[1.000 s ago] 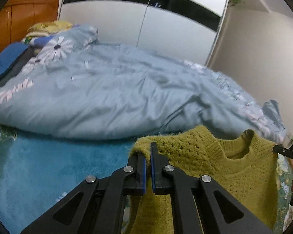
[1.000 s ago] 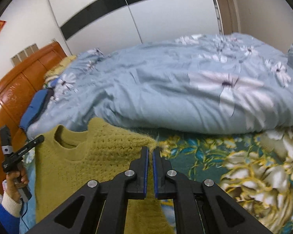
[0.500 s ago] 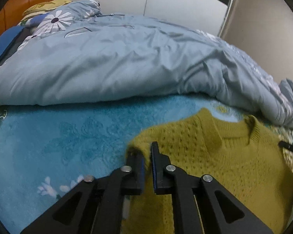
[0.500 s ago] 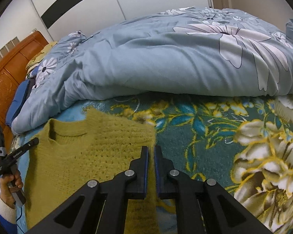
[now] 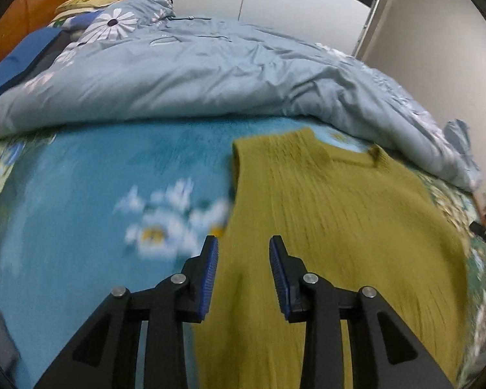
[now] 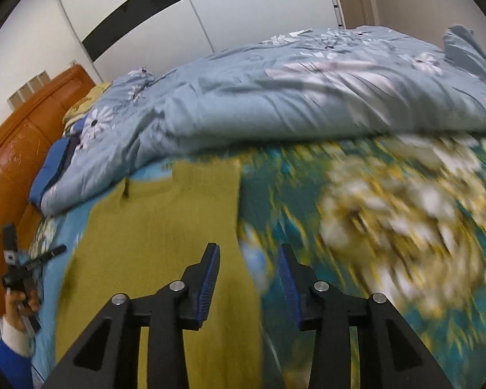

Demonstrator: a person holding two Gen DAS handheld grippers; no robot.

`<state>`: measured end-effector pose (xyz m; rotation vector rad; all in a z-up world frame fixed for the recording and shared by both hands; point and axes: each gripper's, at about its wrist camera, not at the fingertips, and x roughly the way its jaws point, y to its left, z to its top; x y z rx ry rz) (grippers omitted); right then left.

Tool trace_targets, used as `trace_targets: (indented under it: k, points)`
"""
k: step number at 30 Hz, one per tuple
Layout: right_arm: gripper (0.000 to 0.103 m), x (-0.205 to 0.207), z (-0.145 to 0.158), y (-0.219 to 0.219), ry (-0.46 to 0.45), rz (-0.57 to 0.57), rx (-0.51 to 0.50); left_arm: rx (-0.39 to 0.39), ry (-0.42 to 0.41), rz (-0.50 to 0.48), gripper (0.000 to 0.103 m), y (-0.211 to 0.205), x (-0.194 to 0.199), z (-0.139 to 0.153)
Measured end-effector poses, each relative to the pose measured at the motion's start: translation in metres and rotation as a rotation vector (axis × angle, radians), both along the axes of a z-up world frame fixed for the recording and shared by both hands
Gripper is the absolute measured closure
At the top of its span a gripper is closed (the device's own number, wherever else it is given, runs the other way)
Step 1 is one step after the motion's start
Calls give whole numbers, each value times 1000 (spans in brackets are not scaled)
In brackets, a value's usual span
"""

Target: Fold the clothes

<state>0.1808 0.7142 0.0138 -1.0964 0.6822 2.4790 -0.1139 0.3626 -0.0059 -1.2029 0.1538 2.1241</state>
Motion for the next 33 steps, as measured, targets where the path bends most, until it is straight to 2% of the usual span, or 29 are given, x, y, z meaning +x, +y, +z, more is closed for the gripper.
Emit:
trace_targets:
  k: [3,7,12,15,22,26,29,31,33]
  points:
    - [62,56,-8,-22,-10,-13,-37,14,-9,-3,69,-34,36,-2]
    - [62,122,-27,-59,34,-17,-171,8,-27,14,69,-71,84,-13]
    - [62,163,-45,-107,51,35,-234,24,-84,-1,69,-102,133,-31]
    - [62,177,-61,-128,27,37,-259,16,-109,-13,69,-113,153,-40]
    - [62,191,-73,-152,79,44,-325,75,-180,-35,69,-126,180,-47]
    - [61,193,-76,-163,101,59,-344,79,-174,-48,69,-127,198,-50]
    - [66,192,-77,-167,117,63,-360,118,-211,-32,69,-132,201,-50]
    - [83,193,-75,-167,119,56,-359,146,-229,-18,70,-136,200,-49]
    - [89,194,-73,-166,118,46,-352,161,-221,-11,91,-140,201,-46]
